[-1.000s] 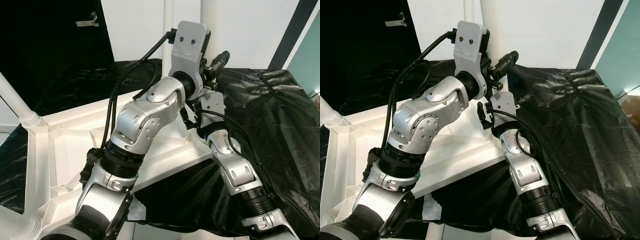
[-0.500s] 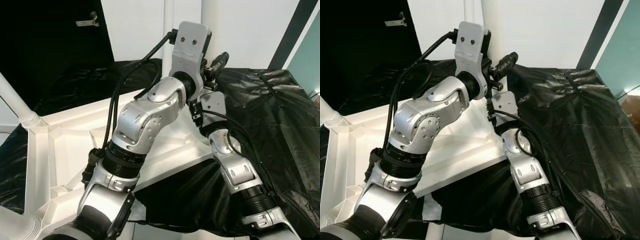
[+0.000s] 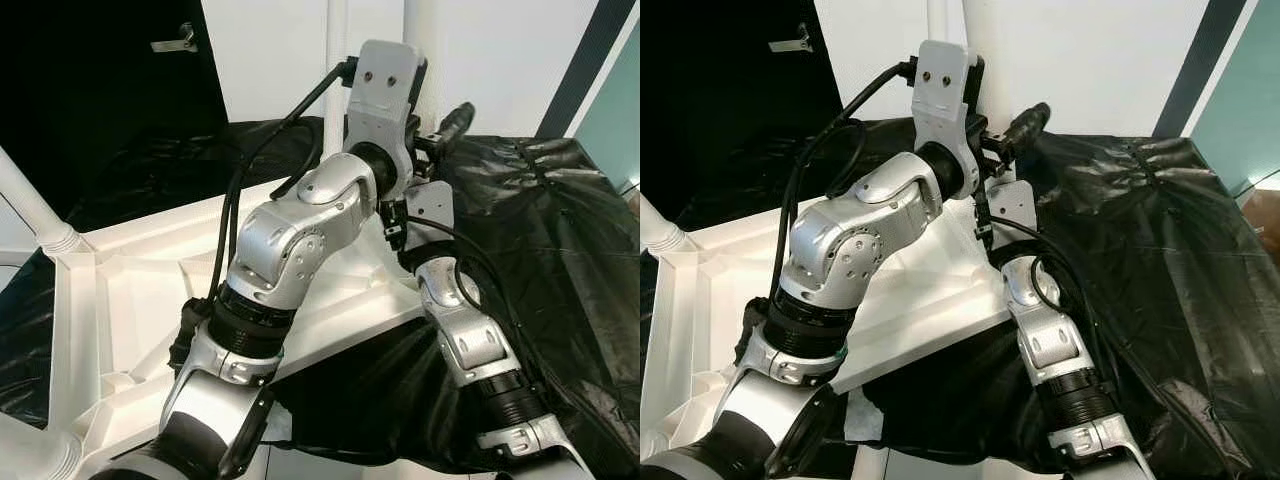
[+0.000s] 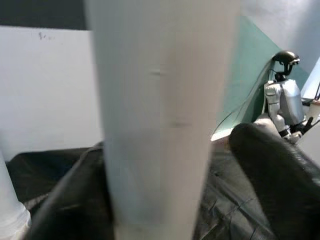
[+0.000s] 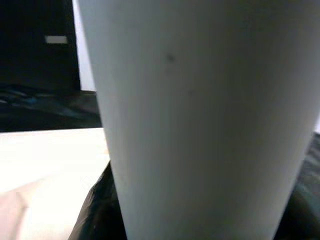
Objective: Building children table
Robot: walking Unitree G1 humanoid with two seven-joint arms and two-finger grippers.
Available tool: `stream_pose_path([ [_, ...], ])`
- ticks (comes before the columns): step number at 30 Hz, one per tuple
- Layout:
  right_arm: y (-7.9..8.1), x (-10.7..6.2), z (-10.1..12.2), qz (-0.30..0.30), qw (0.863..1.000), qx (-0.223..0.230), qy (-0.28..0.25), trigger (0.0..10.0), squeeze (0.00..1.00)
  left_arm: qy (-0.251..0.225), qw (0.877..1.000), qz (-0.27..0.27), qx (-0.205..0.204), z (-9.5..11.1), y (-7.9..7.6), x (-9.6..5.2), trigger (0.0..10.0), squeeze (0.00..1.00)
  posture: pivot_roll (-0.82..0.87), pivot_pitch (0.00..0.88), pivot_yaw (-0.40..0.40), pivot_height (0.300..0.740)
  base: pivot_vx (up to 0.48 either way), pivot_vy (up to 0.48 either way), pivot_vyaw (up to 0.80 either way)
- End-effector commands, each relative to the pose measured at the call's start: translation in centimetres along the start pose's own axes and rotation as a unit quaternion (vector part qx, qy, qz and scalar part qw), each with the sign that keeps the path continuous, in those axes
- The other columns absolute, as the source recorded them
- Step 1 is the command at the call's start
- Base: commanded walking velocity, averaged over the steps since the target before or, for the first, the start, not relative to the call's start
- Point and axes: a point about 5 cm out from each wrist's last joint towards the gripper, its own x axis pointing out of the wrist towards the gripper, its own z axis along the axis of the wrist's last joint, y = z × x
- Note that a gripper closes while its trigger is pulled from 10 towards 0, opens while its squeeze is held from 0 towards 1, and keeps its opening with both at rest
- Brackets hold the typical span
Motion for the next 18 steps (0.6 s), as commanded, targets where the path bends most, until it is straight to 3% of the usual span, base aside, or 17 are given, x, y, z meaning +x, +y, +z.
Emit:
stream_pose_path([
  [1,0.1,0.3,0.5,0.000,1.000,0.010,0.000,10.0,0.00,-0.003,0.995,-0.097,0.018,0.3,-1.8,-0.1,10.0,0.00,0.00,0.000,0.015,0.740,0.000,0.000,0.00],
  [6,-0.3,0.3,0.3,-0.010,1.000,0.027,0.009,10.0,0.00,-0.006,0.994,-0.105,0.034,0.4,-1.8,-0.5,10.0,0.00,0.00,0.000,0.011,0.740,0.000,0.000,0.00],
  [18,-3.5,0.4,-0.8,-0.060,0.996,0.060,0.040,10.0,0.00,-0.017,0.990,-0.127,0.066,-0.2,-0.7,-2.9,10.0,0.00,-0.01,0.000,-0.009,0.740,0.000,0.000,0.00],
])
